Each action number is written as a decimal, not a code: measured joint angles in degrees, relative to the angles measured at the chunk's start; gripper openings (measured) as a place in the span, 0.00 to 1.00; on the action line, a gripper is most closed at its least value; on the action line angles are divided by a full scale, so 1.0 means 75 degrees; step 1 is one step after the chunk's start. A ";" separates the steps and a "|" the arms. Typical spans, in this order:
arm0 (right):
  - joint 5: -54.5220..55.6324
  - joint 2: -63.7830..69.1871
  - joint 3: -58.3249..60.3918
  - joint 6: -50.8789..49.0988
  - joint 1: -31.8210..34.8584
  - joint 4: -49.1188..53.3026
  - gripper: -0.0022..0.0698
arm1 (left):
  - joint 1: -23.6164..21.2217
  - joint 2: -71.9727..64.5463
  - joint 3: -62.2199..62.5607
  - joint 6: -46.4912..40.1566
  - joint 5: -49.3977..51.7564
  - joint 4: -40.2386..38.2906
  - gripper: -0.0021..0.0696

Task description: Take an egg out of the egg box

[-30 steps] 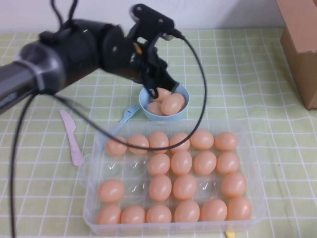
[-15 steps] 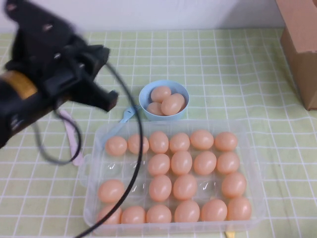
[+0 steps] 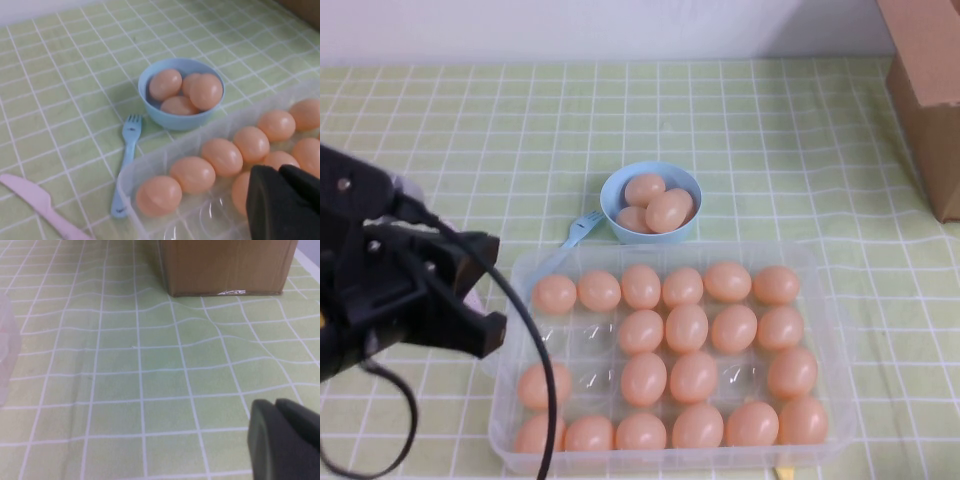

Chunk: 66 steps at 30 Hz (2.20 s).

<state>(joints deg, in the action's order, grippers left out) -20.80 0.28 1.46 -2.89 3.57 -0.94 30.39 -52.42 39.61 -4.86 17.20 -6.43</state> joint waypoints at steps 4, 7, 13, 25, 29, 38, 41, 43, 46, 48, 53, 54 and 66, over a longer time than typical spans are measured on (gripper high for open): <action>0.0000 0.0000 0.0000 0.0000 0.0000 0.0000 0.01 | -0.0012 0.0581 -0.0012 0.0024 0.0726 0.0345 0.03; 0.0000 0.0000 0.0000 0.0000 0.0000 0.0000 0.01 | -0.0046 0.1303 -0.0030 0.0024 0.1265 0.0638 0.03; 0.0000 0.0000 0.0000 0.0000 0.0000 0.0000 0.01 | -0.0109 0.2605 -0.0976 0.0245 0.0698 0.1447 0.03; -0.0013 -0.0006 0.0000 0.0000 0.0000 0.0000 0.01 | -0.2043 0.6401 -0.4778 0.1259 -0.1907 0.1600 0.02; -0.0027 -0.0006 0.0000 0.0000 0.0000 0.0000 0.01 | -0.2814 0.7043 -0.5289 0.1352 -0.1516 0.1296 0.02; -0.0027 -0.0006 0.0000 0.0000 0.0000 0.0000 0.01 | -0.3461 0.7070 -0.5476 0.0535 0.0119 0.1170 0.02; -0.0027 -0.0006 0.0000 0.0000 0.0000 0.0000 0.01 | -0.3461 0.7070 -0.5476 0.0166 0.0466 0.1119 0.02; -0.0027 -0.0006 0.0000 0.0000 0.0000 0.0000 0.01 | -0.3461 0.7070 -0.5476 0.0073 0.0504 0.1103 0.02; -0.0027 -0.0006 0.0000 0.0000 0.0000 0.0000 0.01 | -0.3461 0.7070 -0.5476 0.0073 0.0507 0.0857 0.02; -0.0027 -0.0006 0.0000 0.0000 0.0000 0.0000 0.01 | -0.3461 0.7070 -0.5476 0.0073 0.0507 0.0705 0.02; -0.0041 -0.0006 0.0000 0.0000 0.0000 0.0000 0.01 | -0.3461 0.7070 -0.5476 0.0073 0.0507 0.0563 0.02; -0.0041 -0.0006 0.0000 0.0000 0.0000 0.0000 0.01 | -0.3461 0.7070 -0.5476 0.0073 0.0507 0.0563 0.02; -0.0041 -0.0006 0.0000 0.0000 0.0000 0.0000 0.01 | -0.3461 0.7070 -0.5476 0.0073 0.0519 0.0535 0.02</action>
<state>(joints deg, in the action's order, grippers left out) -21.11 0.24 1.46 -2.89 3.57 -0.94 4.44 0.61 -1.46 -4.31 21.09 -2.41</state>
